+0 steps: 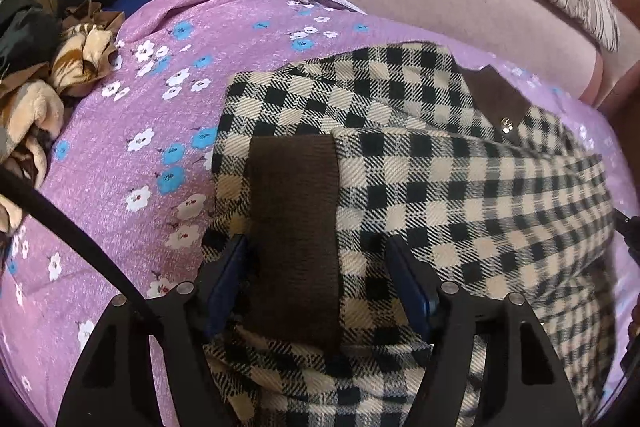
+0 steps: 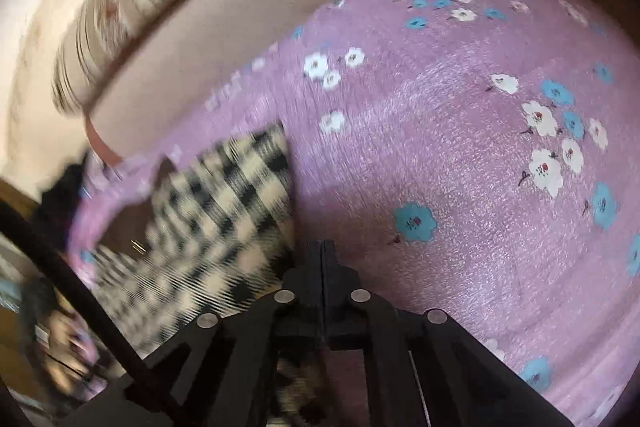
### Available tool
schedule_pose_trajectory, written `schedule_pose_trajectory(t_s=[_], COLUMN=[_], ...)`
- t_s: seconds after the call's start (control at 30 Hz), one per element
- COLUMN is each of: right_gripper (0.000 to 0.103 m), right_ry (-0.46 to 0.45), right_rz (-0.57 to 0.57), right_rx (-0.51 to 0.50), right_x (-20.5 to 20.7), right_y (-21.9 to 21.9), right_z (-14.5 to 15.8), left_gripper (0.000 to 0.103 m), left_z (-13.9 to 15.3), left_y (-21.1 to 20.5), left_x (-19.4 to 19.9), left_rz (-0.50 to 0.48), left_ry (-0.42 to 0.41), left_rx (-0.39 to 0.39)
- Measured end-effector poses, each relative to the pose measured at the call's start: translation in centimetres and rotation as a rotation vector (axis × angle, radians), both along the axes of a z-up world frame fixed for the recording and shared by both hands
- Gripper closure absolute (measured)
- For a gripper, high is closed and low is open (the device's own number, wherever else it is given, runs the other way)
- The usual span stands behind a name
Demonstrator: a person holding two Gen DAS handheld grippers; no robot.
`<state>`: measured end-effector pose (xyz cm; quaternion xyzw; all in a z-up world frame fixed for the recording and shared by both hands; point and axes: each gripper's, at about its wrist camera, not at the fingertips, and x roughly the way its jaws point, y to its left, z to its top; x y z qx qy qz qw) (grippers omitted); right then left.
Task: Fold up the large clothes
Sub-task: 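Smooth the folded shirt with the left gripper while the right gripper grasps the shirt edge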
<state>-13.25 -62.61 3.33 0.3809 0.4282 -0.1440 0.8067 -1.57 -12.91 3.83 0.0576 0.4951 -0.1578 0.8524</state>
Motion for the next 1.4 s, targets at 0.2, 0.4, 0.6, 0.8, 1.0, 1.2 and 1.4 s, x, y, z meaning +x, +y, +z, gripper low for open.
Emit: schedule_pose_trajectory(t_s=[0.2, 0.4, 0.6, 0.8, 1.0, 1.2, 1.4], right_gripper=[0.052, 0.053, 0.048, 0.046, 0.034, 0.033, 0.033], right_ry=[-0.012, -0.006, 0.128, 0.114, 0.078, 0.103, 0.087], right_rz=[0.099, 0.249, 0.199, 0.230, 0.208, 0.254, 0.260], right_rx=[-0.130, -0.226, -0.269, -0.302, -0.211, -0.188, -0.173], right_x=[-0.3, 2.1, 2.8, 0.2, -5.2, -8.5, -10.7], right_y=[2.9, 7.2, 6.7, 7.8, 9.4, 12.4, 13.4], right_z=[3.0, 3.1, -0.9, 3.1, 4.7, 4.2, 4.7], left_gripper=[0.026, 0.020, 0.017, 0.017, 0.017, 0.016, 0.011], left_z=[2.1, 0.5, -1.3, -0.4, 2.0, 2.7, 3.0], left_y=[0.9, 0.0, -1.1, -0.3, 0.6, 0.7, 0.8], left_x=[-0.4, -0.5, -0.7, -0.6, -2.0, -4.3, -6.3], left_rz=[0.025, 0.000, -0.024, -0.010, -0.013, -0.084, -0.129], left_ry=[-0.043, -0.004, -0.012, 0.005, -0.007, -0.004, 0.000], left_rx=[-0.114, -0.041, 0.077, 0.024, -0.081, -0.093, -0.104])
